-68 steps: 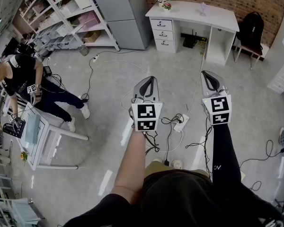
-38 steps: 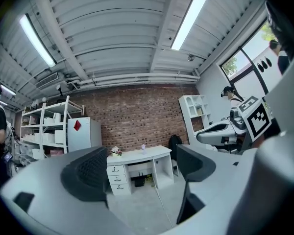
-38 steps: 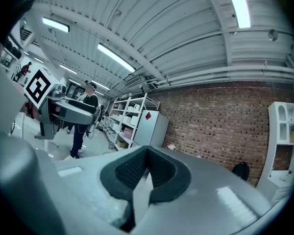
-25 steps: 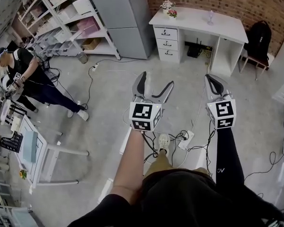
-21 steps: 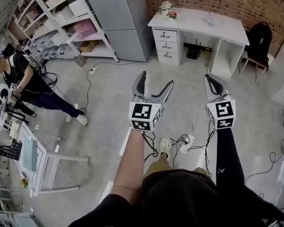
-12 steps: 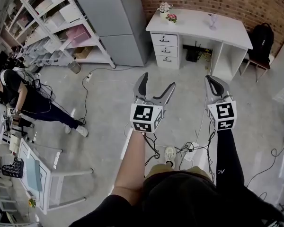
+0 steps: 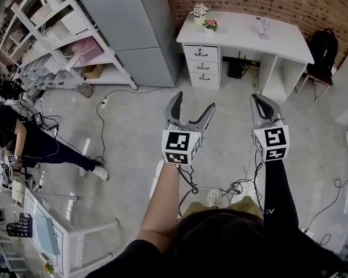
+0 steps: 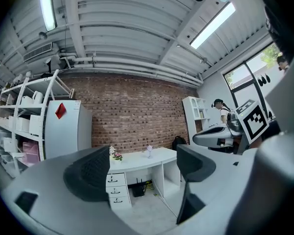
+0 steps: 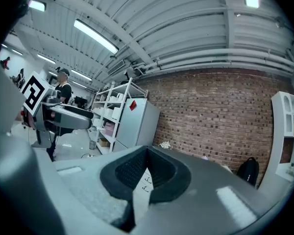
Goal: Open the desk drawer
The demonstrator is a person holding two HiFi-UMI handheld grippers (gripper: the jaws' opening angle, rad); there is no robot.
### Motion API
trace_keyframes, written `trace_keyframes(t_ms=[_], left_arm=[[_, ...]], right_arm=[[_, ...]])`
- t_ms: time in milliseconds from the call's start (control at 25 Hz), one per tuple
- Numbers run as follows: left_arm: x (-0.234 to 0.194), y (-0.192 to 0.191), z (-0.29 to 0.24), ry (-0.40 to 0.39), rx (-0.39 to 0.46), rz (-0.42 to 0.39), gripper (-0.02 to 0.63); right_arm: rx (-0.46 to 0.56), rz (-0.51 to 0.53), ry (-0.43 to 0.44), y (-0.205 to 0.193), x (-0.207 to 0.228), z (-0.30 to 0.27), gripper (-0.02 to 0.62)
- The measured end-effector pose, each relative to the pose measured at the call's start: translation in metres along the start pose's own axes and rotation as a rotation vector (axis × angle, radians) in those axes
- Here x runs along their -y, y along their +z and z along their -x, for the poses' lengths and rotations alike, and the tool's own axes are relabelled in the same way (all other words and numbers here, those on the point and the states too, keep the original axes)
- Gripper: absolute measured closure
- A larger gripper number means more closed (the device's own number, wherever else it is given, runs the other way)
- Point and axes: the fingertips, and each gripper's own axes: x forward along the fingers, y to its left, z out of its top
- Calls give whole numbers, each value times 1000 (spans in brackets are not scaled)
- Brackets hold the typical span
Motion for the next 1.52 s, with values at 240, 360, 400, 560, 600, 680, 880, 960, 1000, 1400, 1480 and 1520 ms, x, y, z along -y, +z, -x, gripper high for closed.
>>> trace_keyframes(t_ms=[240, 360, 400, 560, 600, 680, 880, 960, 1000, 1400, 1480, 1520], left_arm=[[-20, -4, -13, 6, -11, -17, 178], [-22, -10, -22, -15, -39, -35, 178], [-23, -11, -25, -20, -42, -41, 178], [-30, -5, -39, -23, -29, -39, 178], [-32, -4, -44, -25, -24, -38, 178], [-35, -1, -55, -29, -17, -37, 178], [-51, -5, -79, -19, -7, -40, 178], [-59, -9, -88, -16, -10, -40, 178], [-63, -11, -93, -13, -12, -38, 178], [-106, -35, -200, 5, -42, -37, 178], [-118, -36, -228, 10, -50, -38, 178], [-123, -36, -242, 11, -54, -38, 178]], right_arm=[[-4, 1, -5, -1, -3, -20, 595], [-2, 6, -14, 0, 1, -27, 595], [-2, 8, -17, 1, 3, -30, 595], [9, 21, -29, 9, 14, -41, 595], [13, 21, -34, 11, 18, -45, 595], [21, 20, -41, 13, 27, -54, 595], [41, -3, -64, 7, 47, -83, 595], [54, -22, -71, 5, 54, -96, 595], [57, -24, -70, 3, 56, -103, 595], [58, -36, -16, -26, 94, -214, 595], [65, -41, -10, -26, 108, -242, 595], [66, -43, -6, -26, 115, -257, 595]])
